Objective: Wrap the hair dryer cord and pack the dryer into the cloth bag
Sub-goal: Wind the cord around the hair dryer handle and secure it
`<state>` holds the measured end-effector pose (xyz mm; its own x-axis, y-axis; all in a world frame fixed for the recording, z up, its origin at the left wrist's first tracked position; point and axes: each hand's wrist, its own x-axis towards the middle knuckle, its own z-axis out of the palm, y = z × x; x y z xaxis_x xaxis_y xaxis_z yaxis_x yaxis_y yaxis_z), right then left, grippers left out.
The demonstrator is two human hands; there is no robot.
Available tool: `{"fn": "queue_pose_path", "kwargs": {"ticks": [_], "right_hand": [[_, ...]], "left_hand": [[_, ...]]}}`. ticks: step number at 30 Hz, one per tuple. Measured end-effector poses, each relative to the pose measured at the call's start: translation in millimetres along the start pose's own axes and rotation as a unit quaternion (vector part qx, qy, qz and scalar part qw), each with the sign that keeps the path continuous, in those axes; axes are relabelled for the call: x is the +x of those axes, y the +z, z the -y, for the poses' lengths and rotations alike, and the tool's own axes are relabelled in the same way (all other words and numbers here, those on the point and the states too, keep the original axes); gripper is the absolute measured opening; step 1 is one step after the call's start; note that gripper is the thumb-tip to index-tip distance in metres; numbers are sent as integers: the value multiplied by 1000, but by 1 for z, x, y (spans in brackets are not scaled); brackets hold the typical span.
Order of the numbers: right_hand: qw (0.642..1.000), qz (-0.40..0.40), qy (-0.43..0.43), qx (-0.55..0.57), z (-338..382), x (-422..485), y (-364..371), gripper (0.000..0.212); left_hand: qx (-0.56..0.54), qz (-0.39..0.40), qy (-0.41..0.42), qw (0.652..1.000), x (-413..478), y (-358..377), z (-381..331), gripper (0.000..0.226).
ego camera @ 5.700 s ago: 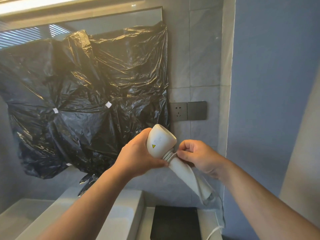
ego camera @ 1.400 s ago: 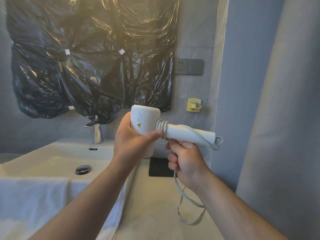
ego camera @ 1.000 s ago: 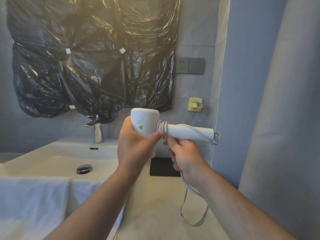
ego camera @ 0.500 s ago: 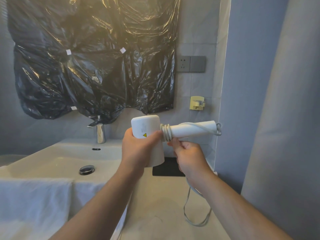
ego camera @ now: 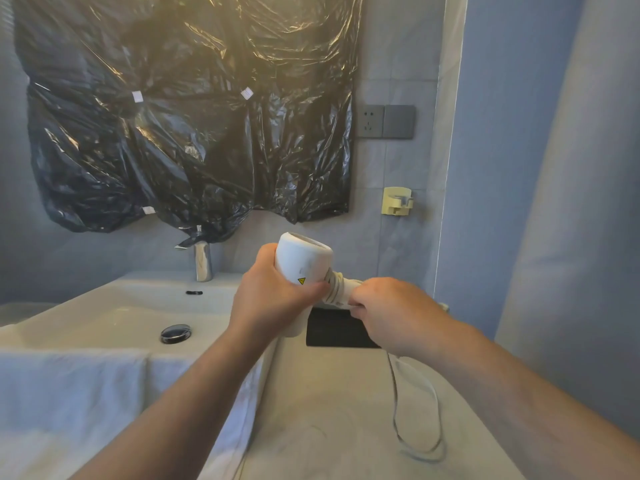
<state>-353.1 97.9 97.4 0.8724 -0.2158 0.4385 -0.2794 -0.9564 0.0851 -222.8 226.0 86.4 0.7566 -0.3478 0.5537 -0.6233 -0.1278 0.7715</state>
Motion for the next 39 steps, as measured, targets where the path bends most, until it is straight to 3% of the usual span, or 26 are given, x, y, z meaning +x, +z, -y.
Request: {"fn": "queue_pose_path", "kwargs": {"ticks": [2, 3, 7, 11, 13, 16, 19, 22, 24, 26, 29, 34, 39], "right_hand": [[989, -80, -81, -97, -4, -3, 2, 5], [979, -114, -111, -127, -7, -6, 4, 11], [947, -257, -179, -74, -23, -14, 10, 19], [937, -318, -143, -25, -21, -19, 5, 17], [934, -344, -99, 8, -26, -17, -2, 26], [942, -311, -118, 37, -34, -13, -6, 30], [955, -180, -38, 235, -32, -10, -9, 26], [890, -30, 25, 454, -26, -13, -14, 26], [856, -49, 49, 513, -23, -15, -14, 27], [828, -90, 74, 548, -18, -17, -12, 34], [817, -95, 102, 559, -14, -19, -11, 44], [841, -62, 124, 523, -23, -15, -2, 33], [831, -72, 131, 536, -22, -14, 3, 26]], "left_hand": [[2, 18, 1, 1000, 3, -5, -3, 61], [-4, 23, 1, 1000, 4, -8, -5, 61], [-24, 33, 17, 999, 5, -15, -17, 61], [-12, 39, 37, 998, 5, -18, -30, 65], [13, 47, 44, 998, 4, -19, -31, 63], [21, 56, 41, 997, 0, -19, -31, 58], [30, 91, 46, 994, 0, -21, -32, 57], [49, 128, 59, 989, -1, -22, -35, 60], [103, 110, 89, 985, -5, -19, -38, 76], [198, 78, 133, 968, -11, -14, -40, 115], [260, 61, 166, 949, -21, -6, -41, 145], [280, 61, 172, 942, -23, 1, -37, 143], [259, 25, 199, 945, -25, 8, -30, 128]]}}
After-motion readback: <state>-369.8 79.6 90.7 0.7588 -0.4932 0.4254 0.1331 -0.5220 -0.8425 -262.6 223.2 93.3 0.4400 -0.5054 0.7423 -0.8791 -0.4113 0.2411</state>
